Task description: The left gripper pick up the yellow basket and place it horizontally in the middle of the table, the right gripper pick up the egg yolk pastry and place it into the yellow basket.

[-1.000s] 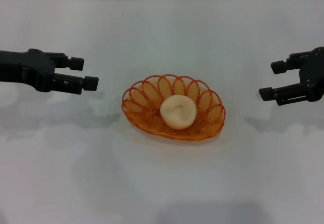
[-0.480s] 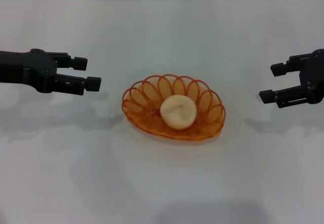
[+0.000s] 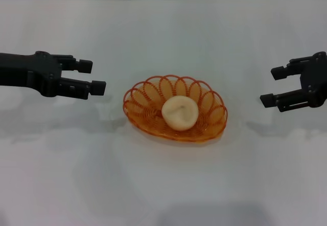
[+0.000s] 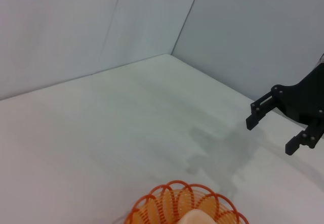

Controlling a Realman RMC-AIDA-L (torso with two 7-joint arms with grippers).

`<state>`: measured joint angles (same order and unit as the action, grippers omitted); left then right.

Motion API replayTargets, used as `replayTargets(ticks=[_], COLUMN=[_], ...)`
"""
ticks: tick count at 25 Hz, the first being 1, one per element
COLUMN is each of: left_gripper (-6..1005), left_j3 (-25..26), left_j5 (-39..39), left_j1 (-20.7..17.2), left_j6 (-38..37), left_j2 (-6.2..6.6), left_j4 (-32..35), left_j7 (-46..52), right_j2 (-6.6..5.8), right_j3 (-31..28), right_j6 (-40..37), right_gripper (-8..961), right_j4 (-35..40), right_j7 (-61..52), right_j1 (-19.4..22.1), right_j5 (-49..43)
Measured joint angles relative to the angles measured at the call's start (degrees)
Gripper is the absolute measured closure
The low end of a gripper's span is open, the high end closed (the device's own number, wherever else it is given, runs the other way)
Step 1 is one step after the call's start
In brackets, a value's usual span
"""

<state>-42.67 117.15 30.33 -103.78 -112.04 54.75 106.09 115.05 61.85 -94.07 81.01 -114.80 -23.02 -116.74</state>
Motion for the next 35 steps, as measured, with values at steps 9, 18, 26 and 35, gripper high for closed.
replayTargets(ticks=[9,18,26,35], left_gripper=[112,112,112,112], left_j3=[-0.1,-0.1,0.0,0.0], left_j5=[0.0,0.0,0.0,0.0], left_j1=[0.2,0.4,0.3,0.4], left_j6=[-0.5,-0.6,-0.6,-0.6], left_j2=[-0.05,-0.17,-0.17,-0.23], left_j4=[0.0,0.0,0.0,0.0], left_j7=[0.0,0.0,0.0,0.0], right_j2=[-0.07,-0.09,-0.09,-0.09], right_j3=[0.0,0.0,0.0,0.0], right_j6=[-0.2,-0.2,-0.1,-0.1], right_gripper=[184,184,184,184], right_j4=[-0.2,-0.4,-0.5,-0.5], right_j7=[-0.3,-0.4,-0.5,-0.7], right_j1=[0.0,-0.1,-0.1,-0.4], right_j5=[-0.1,-0.1,-0.1,-0.1])
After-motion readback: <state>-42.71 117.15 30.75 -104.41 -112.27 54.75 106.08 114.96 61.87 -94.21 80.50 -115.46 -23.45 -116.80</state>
